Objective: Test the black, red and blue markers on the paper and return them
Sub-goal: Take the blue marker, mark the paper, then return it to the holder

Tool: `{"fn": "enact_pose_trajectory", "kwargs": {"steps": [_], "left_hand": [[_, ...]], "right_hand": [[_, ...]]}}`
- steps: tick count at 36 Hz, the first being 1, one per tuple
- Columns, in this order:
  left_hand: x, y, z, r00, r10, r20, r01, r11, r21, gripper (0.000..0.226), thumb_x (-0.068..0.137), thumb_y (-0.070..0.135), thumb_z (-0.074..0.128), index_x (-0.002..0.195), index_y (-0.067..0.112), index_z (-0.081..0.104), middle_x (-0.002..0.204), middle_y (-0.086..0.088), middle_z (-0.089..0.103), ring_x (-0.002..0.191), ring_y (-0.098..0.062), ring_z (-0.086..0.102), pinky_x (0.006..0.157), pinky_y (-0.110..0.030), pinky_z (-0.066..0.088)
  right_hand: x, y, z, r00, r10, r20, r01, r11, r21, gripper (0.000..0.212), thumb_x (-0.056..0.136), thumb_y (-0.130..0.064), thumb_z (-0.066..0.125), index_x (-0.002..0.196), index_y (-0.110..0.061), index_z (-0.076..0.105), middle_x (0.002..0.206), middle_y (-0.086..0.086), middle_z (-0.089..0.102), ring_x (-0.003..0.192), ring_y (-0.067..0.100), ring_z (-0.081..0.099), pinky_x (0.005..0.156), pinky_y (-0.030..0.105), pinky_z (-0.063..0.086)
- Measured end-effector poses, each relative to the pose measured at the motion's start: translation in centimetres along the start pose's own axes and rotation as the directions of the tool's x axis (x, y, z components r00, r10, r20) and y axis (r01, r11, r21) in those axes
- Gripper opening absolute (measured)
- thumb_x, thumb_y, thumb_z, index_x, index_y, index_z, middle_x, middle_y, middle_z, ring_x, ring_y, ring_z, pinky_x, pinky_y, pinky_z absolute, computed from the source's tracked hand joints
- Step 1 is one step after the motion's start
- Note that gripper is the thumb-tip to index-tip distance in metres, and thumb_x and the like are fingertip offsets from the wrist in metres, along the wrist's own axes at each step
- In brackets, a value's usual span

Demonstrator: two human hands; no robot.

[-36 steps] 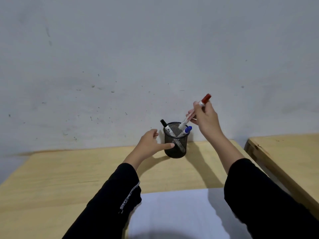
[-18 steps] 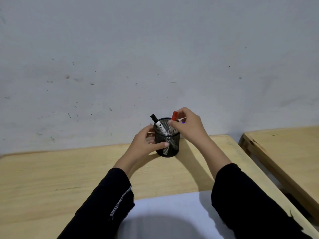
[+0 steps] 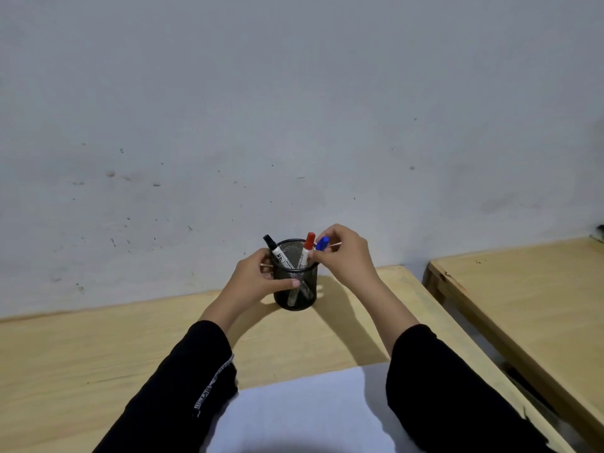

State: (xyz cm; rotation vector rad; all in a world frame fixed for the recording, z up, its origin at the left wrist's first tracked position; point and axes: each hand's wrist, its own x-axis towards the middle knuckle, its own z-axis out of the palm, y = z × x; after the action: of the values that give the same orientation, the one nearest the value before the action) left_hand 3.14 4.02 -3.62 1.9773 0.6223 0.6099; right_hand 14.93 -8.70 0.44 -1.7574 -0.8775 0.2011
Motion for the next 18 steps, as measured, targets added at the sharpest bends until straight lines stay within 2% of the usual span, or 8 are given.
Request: {"fn": "enact_pose_trajectory", "kwargs": {"steps": [4, 7, 11, 13, 15, 18], "left_hand": [[-0.3, 0.9, 0.1, 1.0, -0.014, -0.004, 0.014, 0.999, 0.033, 0.056, 0.06, 0.016, 0.086, 0.106, 0.017, 0.054, 0.092, 0.014, 0.057, 0.085, -0.009, 0.061, 0.068, -0.011, 0.046], [-0.6, 1.2, 0.1, 1.0, -0.026, -0.015, 0.027, 0.998, 0.065, 0.059, 0.061, 0.014, 0.086, 0.111, 0.013, 0.054, 0.096, 0.008, 0.058, 0.088, -0.014, 0.059, 0.067, -0.013, 0.045], [-0.9, 1.3, -0.6, 0.999, -0.034, -0.039, 0.041, 0.981, 0.19, 0.065, 0.062, 0.016, 0.085, 0.119, 0.009, 0.054, 0.114, -0.005, 0.059, 0.102, -0.021, 0.057, 0.087, -0.031, 0.047], [-1.3, 1.7, -1.2, 0.997, -0.037, -0.064, 0.05, 0.974, 0.219, 0.068, 0.063, 0.014, 0.084, 0.123, 0.006, 0.051, 0.117, -0.009, 0.057, 0.105, -0.023, 0.055, 0.091, -0.034, 0.046], [-2.0, 2.6, -1.8, 0.995, -0.006, -0.098, 0.026, 0.979, 0.203, 0.061, 0.068, 0.012, 0.081, 0.121, 0.004, 0.052, 0.112, -0.01, 0.056, 0.102, -0.023, 0.056, 0.087, -0.03, 0.044], [-3.9, 4.7, -2.4, 0.988, 0.083, -0.133, -0.067, 0.99, 0.12, 0.036, 0.077, 0.014, 0.074, 0.109, 0.007, 0.06, 0.102, -0.006, 0.061, 0.091, -0.017, 0.058, 0.075, -0.019, 0.043]], "right_hand": [[-0.5, -0.6, -0.7, 0.996, -0.023, -0.09, 0.031, 0.996, 0.087, 0.025, 0.07, -0.001, 0.073, 0.077, -0.016, 0.054, 0.075, -0.006, 0.057, 0.062, 0.003, 0.055, 0.053, 0.004, 0.042], [-1.1, -1.4, -1.2, 0.984, -0.079, -0.16, 0.105, 0.982, 0.157, 0.028, 0.07, 0.0, 0.071, 0.073, -0.021, 0.053, 0.076, -0.005, 0.06, 0.064, 0.001, 0.057, 0.062, 0.012, 0.047], [-2.4, -3.3, -2.2, 0.956, -0.183, -0.231, 0.234, 0.948, 0.218, 0.026, 0.074, -0.002, 0.068, 0.079, -0.024, 0.055, 0.082, -0.006, 0.063, 0.079, 0.011, 0.063, 0.074, 0.023, 0.052], [-3.2, -4.3, -2.7, 0.937, -0.237, -0.258, 0.294, 0.932, 0.213, 0.025, 0.077, -0.006, 0.068, 0.083, -0.027, 0.055, 0.085, -0.01, 0.063, 0.085, 0.013, 0.063, 0.078, 0.023, 0.051], [-4.3, -5.2, -3.1, 0.916, -0.299, -0.269, 0.356, 0.913, 0.197, 0.023, 0.079, -0.008, 0.067, 0.087, -0.027, 0.057, 0.089, -0.008, 0.064, 0.088, 0.012, 0.063, 0.08, 0.023, 0.05], [-6.1, -5.8, -3.2, 0.9, -0.369, -0.233, 0.407, 0.902, 0.145, 0.018, 0.08, -0.007, 0.066, 0.094, -0.017, 0.063, 0.096, 0.002, 0.065, 0.087, 0.015, 0.063, 0.08, 0.027, 0.051]]}}
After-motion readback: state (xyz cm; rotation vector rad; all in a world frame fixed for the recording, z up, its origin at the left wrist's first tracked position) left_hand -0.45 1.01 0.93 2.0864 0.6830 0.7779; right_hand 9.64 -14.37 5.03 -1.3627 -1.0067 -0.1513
